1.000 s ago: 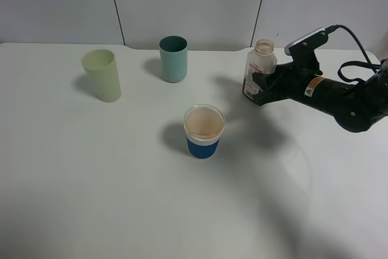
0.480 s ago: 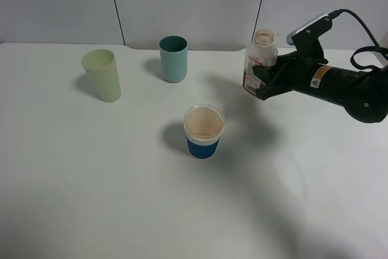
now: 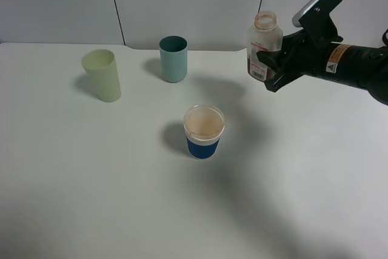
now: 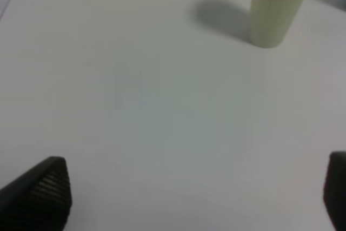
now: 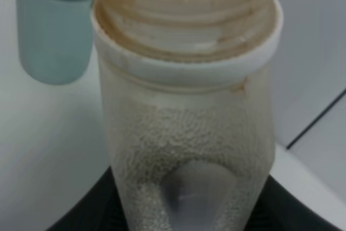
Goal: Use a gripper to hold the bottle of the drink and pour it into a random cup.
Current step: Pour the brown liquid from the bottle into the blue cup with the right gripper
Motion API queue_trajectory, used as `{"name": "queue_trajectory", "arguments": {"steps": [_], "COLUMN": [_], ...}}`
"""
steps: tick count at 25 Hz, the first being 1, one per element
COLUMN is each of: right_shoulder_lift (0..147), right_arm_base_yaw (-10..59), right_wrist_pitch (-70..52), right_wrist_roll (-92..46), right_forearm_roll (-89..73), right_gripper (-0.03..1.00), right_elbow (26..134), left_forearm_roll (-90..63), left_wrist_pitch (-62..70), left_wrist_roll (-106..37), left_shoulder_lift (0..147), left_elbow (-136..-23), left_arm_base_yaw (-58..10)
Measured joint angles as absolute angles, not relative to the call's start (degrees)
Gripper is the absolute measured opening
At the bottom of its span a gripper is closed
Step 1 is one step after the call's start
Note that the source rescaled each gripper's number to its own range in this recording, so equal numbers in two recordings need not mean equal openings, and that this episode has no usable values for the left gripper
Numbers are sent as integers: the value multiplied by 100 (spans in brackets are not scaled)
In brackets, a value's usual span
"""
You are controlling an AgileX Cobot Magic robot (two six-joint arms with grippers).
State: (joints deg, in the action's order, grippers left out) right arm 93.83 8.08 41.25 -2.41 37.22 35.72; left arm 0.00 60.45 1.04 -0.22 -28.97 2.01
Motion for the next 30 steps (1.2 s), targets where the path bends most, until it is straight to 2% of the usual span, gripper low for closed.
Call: {"name": "queue_trajectory", "arguments": {"steps": [6, 20, 30], "right_shoulder_lift": [8979, 8812, 8807], "right_arm_base_yaw": [844, 1628, 2261], "right_wrist_pitch": [4025, 3355, 2214], "right_wrist_roll": [-421, -1526, -1946], "right_forearm_roll": [4119, 4237, 4236], "right_gripper": [0, 0, 0], "right_elbow": [3572, 3572, 4048], "left_forearm_roll": [0, 0, 0], "left_wrist_pitch": [6045, 6045, 6045], "left_wrist_roll": [104, 104, 104], "left_shoulder_lift": [-22, -22, -22], "left_elbow": [-2897, -2897, -2897], "left_arm_base_yaw": [201, 201, 201]}}
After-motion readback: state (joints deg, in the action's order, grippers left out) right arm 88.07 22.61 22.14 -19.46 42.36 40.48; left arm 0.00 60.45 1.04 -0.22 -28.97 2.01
